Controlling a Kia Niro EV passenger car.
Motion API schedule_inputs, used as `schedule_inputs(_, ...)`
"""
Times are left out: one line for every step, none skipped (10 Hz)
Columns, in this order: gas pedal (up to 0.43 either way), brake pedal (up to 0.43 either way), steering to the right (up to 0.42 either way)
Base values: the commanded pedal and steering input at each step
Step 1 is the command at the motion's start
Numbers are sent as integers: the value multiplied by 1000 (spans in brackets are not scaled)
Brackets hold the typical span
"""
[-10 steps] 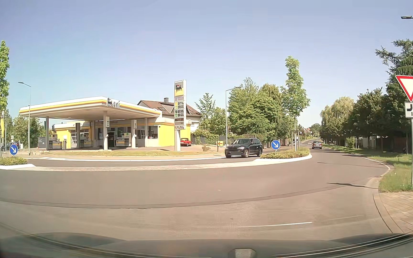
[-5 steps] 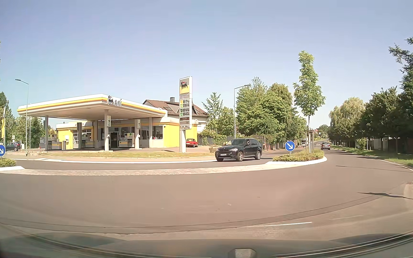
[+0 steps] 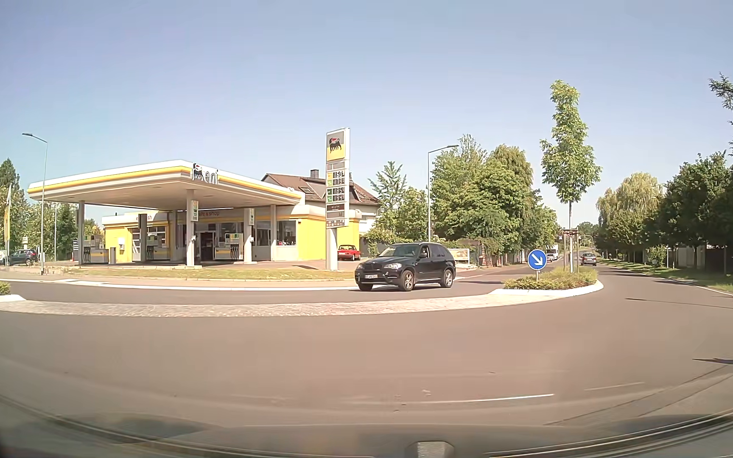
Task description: Follow the waypoints while adhering to traffic rules and regulations
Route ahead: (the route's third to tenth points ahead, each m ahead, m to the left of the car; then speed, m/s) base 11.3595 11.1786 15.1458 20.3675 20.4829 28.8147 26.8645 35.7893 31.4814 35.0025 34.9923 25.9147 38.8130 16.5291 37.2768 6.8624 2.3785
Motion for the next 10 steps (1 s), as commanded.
schedule_inputs(0,311,-57)
schedule_inputs(0,299,-52)
schedule_inputs(0,12,-44)
schedule_inputs(0,18,-30)
schedule_inputs(0,18,-18)
schedule_inputs(20,18,-5)
schedule_inputs(177,18,4)
schedule_inputs(240,18,10)
schedule_inputs(311,18,16)
schedule_inputs(319,18,18)
